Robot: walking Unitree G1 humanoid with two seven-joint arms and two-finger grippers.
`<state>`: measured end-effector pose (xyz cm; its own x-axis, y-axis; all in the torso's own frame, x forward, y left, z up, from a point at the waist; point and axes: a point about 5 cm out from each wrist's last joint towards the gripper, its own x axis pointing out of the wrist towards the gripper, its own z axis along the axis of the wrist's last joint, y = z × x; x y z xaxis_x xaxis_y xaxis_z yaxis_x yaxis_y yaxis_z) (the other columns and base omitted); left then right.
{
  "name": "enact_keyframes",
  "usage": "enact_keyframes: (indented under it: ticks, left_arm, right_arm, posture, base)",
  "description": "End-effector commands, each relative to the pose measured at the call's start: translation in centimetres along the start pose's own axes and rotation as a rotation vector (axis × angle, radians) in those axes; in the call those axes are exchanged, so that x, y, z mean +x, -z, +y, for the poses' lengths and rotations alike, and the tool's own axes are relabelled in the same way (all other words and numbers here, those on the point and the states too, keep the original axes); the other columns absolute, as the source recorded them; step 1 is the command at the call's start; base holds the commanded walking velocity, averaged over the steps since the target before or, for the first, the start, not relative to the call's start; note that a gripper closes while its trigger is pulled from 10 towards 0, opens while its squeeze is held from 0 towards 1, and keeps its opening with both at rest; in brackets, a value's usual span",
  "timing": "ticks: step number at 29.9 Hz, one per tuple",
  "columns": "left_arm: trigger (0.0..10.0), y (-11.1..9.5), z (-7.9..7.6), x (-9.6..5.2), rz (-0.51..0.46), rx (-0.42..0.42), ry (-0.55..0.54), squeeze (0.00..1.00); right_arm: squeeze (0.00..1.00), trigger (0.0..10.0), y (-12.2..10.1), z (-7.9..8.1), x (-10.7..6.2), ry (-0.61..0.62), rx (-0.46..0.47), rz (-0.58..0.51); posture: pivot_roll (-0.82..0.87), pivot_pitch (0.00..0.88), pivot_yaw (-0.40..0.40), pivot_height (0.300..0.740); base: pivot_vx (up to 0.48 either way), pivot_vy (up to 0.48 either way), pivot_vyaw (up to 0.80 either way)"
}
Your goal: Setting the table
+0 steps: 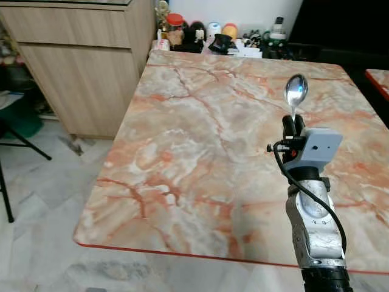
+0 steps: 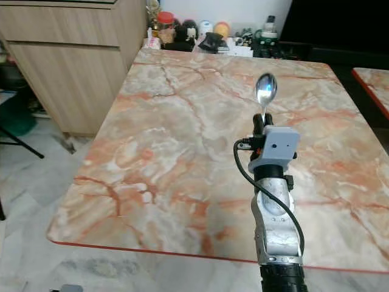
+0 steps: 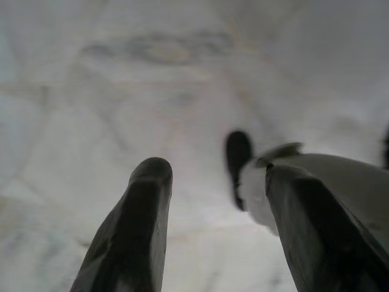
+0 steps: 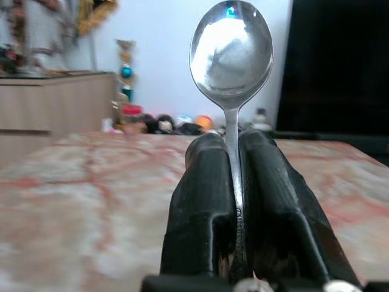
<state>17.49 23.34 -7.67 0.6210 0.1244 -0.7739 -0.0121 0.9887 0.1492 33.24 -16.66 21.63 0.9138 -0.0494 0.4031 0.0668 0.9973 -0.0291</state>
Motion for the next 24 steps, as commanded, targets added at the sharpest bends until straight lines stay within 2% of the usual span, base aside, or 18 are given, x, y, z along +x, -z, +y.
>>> enact_keyframes:
  ticks: [1, 10, 16, 21, 24]
  left_arm:
    - [10.0, 1.2, -1.1, -0.2, 0.052, 0.019, 0.034, 0.0]
    - [10.0, 0.3, -1.3, 0.1, 0.037, 0.024, 0.038, 0.0]
    - [10.0, 0.1, -1.3, 0.2, 0.034, 0.025, 0.038, 0.0]
    - [10.0, 0.2, -1.6, 0.2, 0.035, 0.016, 0.039, 0.0]
    - [10.0, 0.3, -1.6, 0.1, 0.038, 0.012, 0.039, 0.0]
  right_arm:
    - [0.0, 10.0, -0.3, -0.8, -0.1, 0.039, -0.002, -0.011]
    - [0.0, 10.0, -1.4, -1.4, 0.1, 0.062, -0.003, -0.035]
    - [0.0, 10.0, -1.8, -1.8, 0.3, 0.084, -0.019, -0.043]
    - [0.0, 10.0, -2.3, -2.1, 0.4, 0.095, -0.013, -0.055]
    - [0.0, 10.0, -2.4, -2.1, 0.4, 0.097, -0.011, -0.066]
  posture:
    - [-0.01, 0.109, -0.026, 0.74]
    - [-0.02, 0.072, -0.024, 0.74]
    - [-0.02, 0.079, -0.027, 0.74]
    - [-0.02, 0.093, -0.026, 0.74]
    - [-0.02, 0.1, -0.026, 0.74]
  base:
    - [0.0, -0.472, 0.0]
    - [0.0, -0.47, 0.0]
    - [0.0, -0.469, 0.0]
    - [0.0, -0.469, -0.73]
    - [0.0, -0.469, 0.0]
